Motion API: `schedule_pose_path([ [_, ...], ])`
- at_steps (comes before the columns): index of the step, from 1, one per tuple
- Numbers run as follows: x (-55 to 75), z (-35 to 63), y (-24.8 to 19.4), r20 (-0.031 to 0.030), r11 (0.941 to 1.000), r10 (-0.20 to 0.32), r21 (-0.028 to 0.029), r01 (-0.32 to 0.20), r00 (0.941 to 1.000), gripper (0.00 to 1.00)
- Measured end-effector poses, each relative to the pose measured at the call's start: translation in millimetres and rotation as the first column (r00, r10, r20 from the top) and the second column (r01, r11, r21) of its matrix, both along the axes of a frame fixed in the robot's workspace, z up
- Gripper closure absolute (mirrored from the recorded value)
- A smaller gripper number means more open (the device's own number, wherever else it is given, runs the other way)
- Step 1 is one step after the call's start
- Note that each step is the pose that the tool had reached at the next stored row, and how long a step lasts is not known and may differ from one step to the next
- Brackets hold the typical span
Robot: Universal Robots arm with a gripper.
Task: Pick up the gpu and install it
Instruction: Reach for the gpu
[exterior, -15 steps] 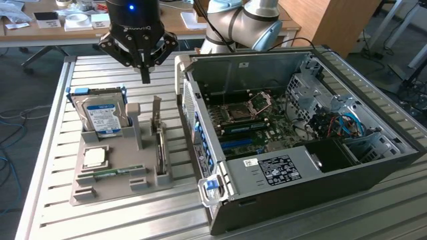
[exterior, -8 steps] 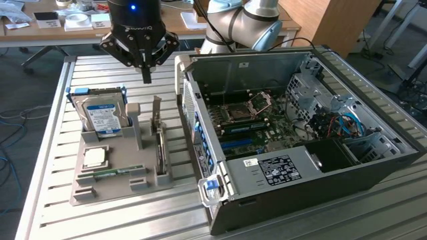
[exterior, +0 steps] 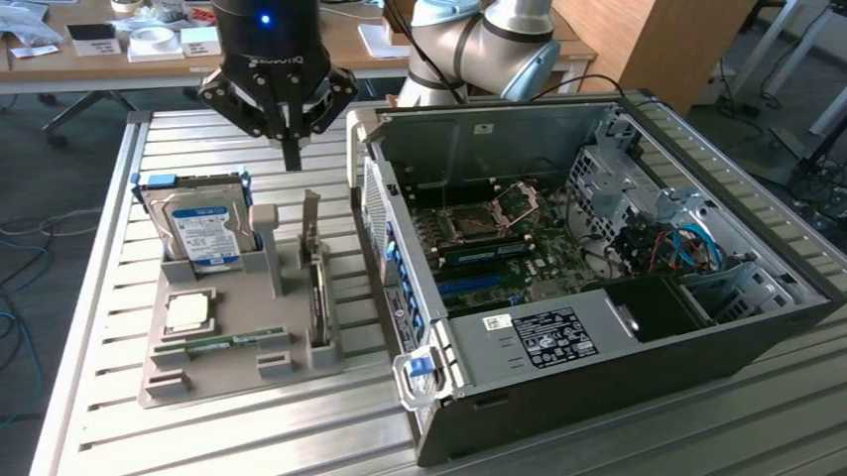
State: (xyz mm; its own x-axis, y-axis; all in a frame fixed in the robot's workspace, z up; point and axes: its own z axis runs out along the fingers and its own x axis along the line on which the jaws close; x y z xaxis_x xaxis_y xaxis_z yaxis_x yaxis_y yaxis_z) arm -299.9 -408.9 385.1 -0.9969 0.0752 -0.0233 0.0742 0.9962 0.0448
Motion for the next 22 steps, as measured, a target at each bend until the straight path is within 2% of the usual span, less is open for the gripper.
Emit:
schedule_pose_path([
  [14,0.0,0.0,-25.7,-0.0021,1.0000,-0.002,-0.0065,0.002,1.0000,0.89],
  [22,0.0,-0.4,-27.6,-0.0020,1.0000,-0.002,-0.0065,0.002,1.0000,0.89],
])
